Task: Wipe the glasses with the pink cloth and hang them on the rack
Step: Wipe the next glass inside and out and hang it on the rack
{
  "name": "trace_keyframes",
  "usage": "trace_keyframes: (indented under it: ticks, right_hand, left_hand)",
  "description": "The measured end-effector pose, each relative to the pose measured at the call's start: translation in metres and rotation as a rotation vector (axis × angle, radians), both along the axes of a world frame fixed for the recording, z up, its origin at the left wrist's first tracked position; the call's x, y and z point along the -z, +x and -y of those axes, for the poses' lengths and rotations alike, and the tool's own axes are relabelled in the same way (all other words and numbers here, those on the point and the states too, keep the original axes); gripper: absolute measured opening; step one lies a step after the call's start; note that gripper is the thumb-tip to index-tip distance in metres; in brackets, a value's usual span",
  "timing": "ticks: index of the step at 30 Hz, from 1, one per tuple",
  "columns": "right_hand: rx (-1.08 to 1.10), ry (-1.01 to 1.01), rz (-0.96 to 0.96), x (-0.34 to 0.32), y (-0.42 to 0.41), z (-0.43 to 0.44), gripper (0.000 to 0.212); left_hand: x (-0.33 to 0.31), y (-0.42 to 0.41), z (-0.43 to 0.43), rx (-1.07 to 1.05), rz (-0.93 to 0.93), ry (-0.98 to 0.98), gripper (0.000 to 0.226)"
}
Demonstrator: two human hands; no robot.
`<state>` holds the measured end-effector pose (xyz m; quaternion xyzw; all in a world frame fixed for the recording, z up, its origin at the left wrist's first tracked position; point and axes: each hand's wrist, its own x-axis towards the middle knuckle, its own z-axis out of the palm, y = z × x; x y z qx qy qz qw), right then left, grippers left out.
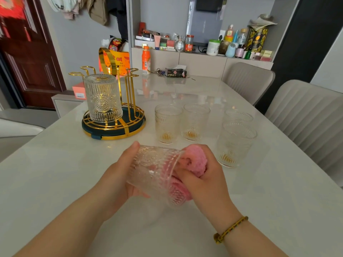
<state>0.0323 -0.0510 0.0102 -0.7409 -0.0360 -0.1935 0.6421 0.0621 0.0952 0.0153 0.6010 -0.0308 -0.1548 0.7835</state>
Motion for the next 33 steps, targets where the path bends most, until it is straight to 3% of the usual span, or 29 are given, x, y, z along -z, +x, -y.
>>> trace_keyframes:
  ticks: [2, 6, 9, 16, 18, 20, 23, 25, 29, 33]
  right_hand:
    - [0.022, 0.065, -0.063, 0.005, 0.004, -0.002, 0.032]
    - [-0.041, 0.190, -0.265, 0.014, 0.010, -0.008, 0.026]
    - [-0.147, 0.278, -0.326, 0.017, 0.009, -0.010, 0.043]
    - [-0.471, 0.669, -0.563, 0.010, -0.004, -0.015, 0.041]
    - [-0.441, 0.654, -0.540, 0.008, -0.004, -0.011, 0.039]
    - [-0.279, 0.566, -0.444, 0.006, -0.001, -0.006, 0.032]
    - [0.034, 0.203, -0.151, 0.002, 0.002, 0.003, 0.019]
    - [0.046, -0.016, -0.027, 0.000, 0.001, 0.004, 0.029]
    - [-0.036, -0.170, 0.060, 0.001, -0.002, 0.003, 0.038]
    - [-0.026, -0.111, 0.030, 0.003, 0.004, 0.004, 0.040]
  left_hand:
    - [0.002, 0.003, 0.004, -0.163, 0.093, 0.045, 0.031]
    - [0.005, 0.004, 0.004, -0.358, 0.335, 0.209, 0.025]
    - [0.009, 0.003, 0.001, -0.392, 0.500, 0.295, 0.015]
    - [0.009, -0.006, -0.001, -0.460, 0.717, 0.187, 0.007]
    - [0.011, 0.000, -0.004, -0.317, 0.646, 0.065, 0.033]
    - [0.013, 0.008, -0.006, -0.142, 0.387, 0.012, 0.047]
    - [0.007, 0.010, -0.005, 0.083, 0.095, 0.010, 0.068]
    - [0.003, 0.008, -0.006, 0.148, -0.023, -0.041, 0.066]
    - [-0.001, 0.004, -0.012, 0.190, -0.155, -0.132, 0.056]
    - [0.005, 0.003, -0.002, -0.041, -0.020, -0.012, 0.032]
